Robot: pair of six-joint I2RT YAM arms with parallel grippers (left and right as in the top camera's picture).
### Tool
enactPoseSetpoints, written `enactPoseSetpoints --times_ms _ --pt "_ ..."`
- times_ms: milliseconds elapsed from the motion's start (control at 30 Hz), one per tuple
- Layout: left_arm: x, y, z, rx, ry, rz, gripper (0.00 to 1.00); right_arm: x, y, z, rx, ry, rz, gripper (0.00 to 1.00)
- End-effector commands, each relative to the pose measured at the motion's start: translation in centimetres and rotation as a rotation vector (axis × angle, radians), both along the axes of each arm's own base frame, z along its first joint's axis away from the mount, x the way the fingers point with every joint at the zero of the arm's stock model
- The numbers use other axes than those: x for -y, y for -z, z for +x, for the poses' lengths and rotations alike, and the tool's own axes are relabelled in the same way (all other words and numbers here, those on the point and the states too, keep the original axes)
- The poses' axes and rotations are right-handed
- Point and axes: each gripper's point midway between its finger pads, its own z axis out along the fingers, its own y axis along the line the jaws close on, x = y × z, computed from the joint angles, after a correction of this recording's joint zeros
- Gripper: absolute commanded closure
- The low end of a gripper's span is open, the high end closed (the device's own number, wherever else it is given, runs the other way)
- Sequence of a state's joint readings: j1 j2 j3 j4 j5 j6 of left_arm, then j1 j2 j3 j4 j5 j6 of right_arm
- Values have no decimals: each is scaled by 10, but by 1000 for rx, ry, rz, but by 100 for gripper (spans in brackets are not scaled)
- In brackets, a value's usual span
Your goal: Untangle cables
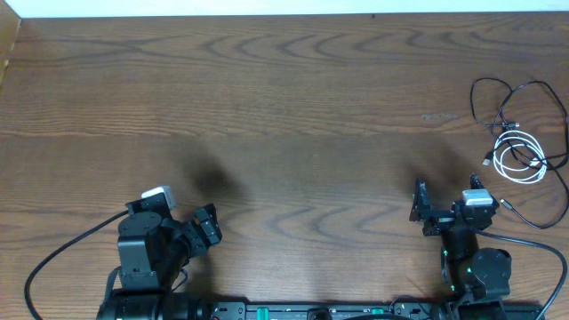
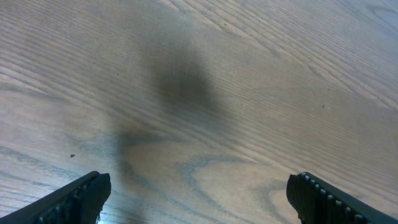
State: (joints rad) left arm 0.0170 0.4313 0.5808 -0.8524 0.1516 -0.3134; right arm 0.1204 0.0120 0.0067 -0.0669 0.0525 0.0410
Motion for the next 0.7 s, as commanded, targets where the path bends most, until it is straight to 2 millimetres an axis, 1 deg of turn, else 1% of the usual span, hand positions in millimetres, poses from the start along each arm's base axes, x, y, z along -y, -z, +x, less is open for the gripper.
enactPoseSetpoints --times_ms 0,467,600,667 --pt "-2 1 0 1 4 15 5 -2 0 0 0 -12 -4 1" --pt "-2 1 0 1 4 15 5 -2 0 0 0 -12 -5 1" --pt "-1 3 -8 -4 7 13 5 -2 0 0 0 -12 -5 1" --pt "-1 0 -8 27 6 14 5 -2 0 0 0 -12 -4 1"
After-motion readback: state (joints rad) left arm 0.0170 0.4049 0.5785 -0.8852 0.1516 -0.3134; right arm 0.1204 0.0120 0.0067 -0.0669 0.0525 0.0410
